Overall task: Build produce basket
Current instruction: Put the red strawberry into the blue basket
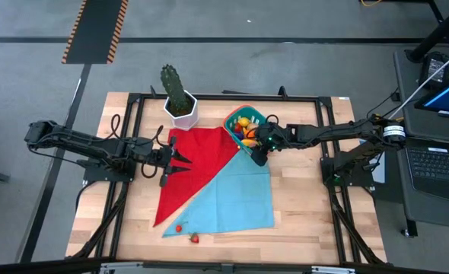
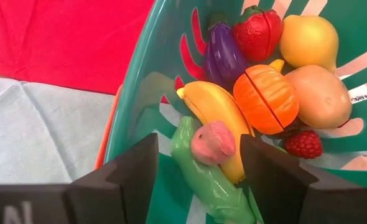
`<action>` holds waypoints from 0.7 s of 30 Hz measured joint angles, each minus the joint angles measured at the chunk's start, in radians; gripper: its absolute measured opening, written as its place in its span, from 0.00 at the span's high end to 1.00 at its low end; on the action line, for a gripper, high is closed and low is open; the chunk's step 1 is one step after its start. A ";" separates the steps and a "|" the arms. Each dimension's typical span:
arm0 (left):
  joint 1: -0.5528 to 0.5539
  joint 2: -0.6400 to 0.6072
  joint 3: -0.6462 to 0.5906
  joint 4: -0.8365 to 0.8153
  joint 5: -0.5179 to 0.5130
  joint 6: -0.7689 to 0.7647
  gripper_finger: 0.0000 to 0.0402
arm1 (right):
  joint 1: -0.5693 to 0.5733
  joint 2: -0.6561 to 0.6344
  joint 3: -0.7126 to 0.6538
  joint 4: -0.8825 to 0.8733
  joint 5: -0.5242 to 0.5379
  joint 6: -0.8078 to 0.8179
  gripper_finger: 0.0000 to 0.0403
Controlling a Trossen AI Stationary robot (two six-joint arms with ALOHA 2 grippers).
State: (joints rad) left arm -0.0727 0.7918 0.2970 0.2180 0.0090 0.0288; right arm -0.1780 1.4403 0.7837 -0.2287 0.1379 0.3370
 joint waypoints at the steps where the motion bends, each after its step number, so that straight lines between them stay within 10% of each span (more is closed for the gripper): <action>1: 0.000 0.000 0.000 0.000 0.000 0.000 0.73 | 0.000 0.000 0.000 0.000 0.000 0.000 0.44; 21: 0.000 0.000 0.000 0.000 0.000 0.001 0.82 | 0.062 -0.104 0.000 0.195 0.020 -0.153 0.44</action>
State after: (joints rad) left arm -0.0726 0.7918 0.2970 0.2181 0.0086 0.0296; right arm -0.1160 1.3359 0.7837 -0.0336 0.1579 0.1841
